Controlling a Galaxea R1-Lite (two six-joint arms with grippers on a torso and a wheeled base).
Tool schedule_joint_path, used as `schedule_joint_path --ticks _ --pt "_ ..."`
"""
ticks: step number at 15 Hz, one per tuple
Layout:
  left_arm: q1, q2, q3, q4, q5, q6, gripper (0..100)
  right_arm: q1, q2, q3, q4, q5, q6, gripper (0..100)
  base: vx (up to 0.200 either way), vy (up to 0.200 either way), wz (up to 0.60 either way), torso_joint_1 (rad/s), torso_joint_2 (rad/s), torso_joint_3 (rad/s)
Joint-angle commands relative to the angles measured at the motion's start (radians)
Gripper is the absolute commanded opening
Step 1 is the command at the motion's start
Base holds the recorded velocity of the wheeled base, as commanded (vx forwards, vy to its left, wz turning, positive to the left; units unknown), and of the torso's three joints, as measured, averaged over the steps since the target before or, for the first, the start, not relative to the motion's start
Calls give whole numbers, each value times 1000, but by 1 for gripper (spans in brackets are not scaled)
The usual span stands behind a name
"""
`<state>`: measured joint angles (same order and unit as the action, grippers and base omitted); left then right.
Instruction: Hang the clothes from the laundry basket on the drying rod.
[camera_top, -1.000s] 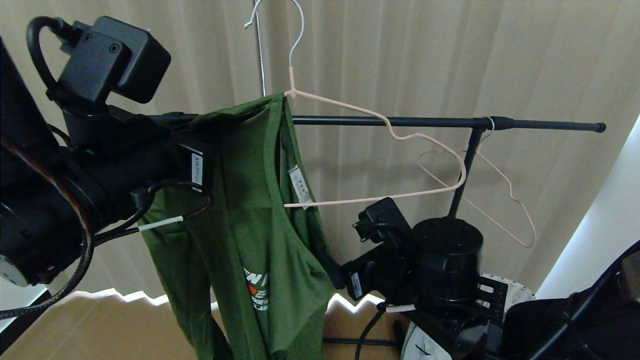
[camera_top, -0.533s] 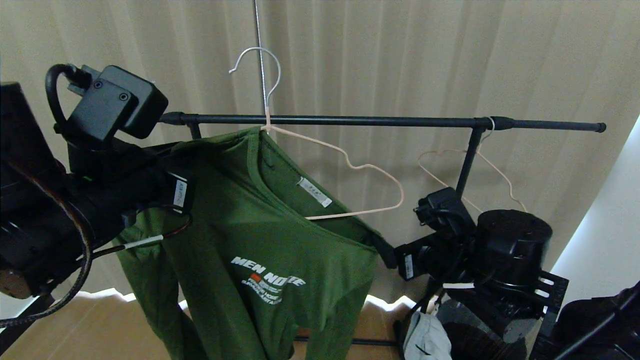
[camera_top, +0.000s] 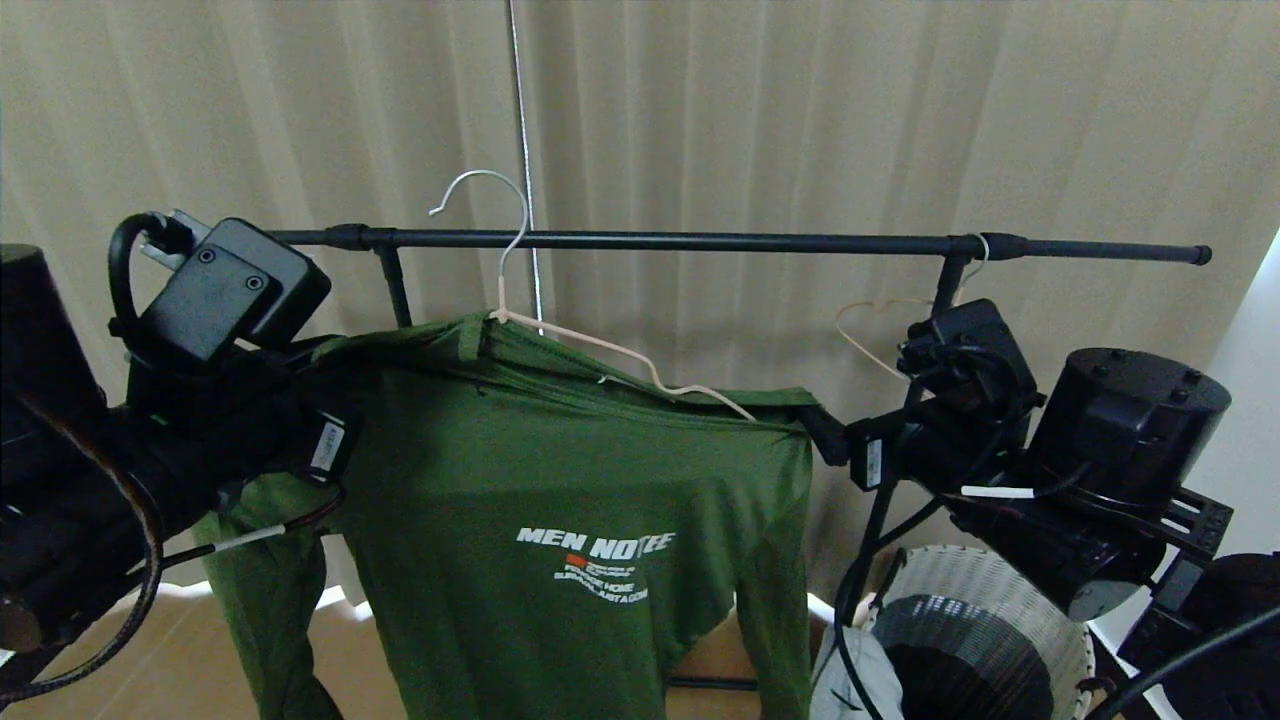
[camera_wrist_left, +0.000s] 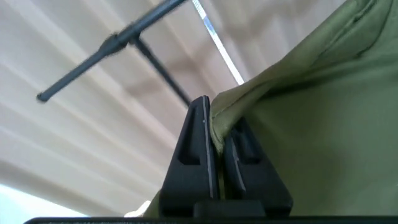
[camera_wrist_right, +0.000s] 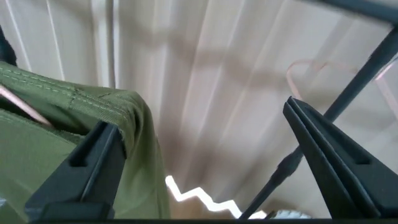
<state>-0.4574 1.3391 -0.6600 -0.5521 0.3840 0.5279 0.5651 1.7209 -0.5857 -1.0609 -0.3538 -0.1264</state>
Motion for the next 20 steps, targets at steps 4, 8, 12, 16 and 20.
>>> schedule_joint_path --ticks 4,8,12,16,20 --pt "10 35 14 -40 3 -8 0 10 -53 -9 19 6 -45 100 0 0 0 0 0 0" --pt "13 133 14 -212 36 12 0 111 -103 -59 134 21 -53 100 0 0 0 0 0 0" --pt "13 140 16 -213 36 27 0 157 -122 -115 217 69 -53 100 0 0 0 0 0 0" --pt "13 146 -6 -226 38 24 0 210 -110 -114 229 72 -59 100 0 0 0 0 0 0" --pt "36 158 -15 -244 44 23 0 259 -115 -138 240 99 -81 100 0 0 0 0 0 0"
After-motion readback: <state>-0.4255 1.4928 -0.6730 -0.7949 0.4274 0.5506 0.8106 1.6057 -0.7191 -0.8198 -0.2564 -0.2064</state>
